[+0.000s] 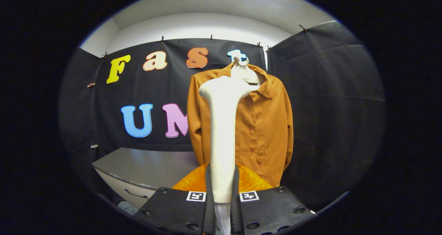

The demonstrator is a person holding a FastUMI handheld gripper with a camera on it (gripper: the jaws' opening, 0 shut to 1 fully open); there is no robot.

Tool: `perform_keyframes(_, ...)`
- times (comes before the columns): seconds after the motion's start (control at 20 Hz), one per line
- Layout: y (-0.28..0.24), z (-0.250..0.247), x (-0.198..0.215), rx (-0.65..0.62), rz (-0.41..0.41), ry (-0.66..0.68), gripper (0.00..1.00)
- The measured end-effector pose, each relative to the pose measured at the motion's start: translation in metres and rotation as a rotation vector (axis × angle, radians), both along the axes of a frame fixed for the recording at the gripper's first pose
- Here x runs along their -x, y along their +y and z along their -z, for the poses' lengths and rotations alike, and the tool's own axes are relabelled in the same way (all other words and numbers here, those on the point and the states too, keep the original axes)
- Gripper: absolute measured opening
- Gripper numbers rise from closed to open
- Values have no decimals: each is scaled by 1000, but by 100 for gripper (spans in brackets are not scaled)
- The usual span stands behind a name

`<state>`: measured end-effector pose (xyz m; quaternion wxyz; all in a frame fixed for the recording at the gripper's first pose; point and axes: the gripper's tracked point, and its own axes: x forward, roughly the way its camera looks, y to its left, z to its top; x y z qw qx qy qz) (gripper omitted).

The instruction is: Iron the clothes twice with a garment steamer, once on the left side and once on the right side.

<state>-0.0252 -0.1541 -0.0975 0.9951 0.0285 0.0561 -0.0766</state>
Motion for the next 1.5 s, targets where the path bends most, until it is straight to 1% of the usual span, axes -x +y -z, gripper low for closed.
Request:
perform_keyframes(0.1,-5,-26,-5,15,-7,-36,20)
perform_keyframes(0.3,-27,-58,-15,20,-5,-87,20)
perform_keyframes(0.45,-59,-65,-29,18,38,-112,20)
perform_keyframes(0.6,-95,-58,-43,10,90,-112,20)
perform_keyframes(0.75,-122,-38,-59,-3,126,-93,20)
perform_keyframes(1.05,-161,22,-90,-25,155,0,20)
perform_keyframes(1.2,-165,57,-96,-59,150,58,20)
perform_keyframes(1.4,-162,116,-92,-97,132,161,21)
perform_keyframes(1.5,-161,136,-93,-106,131,195,21)
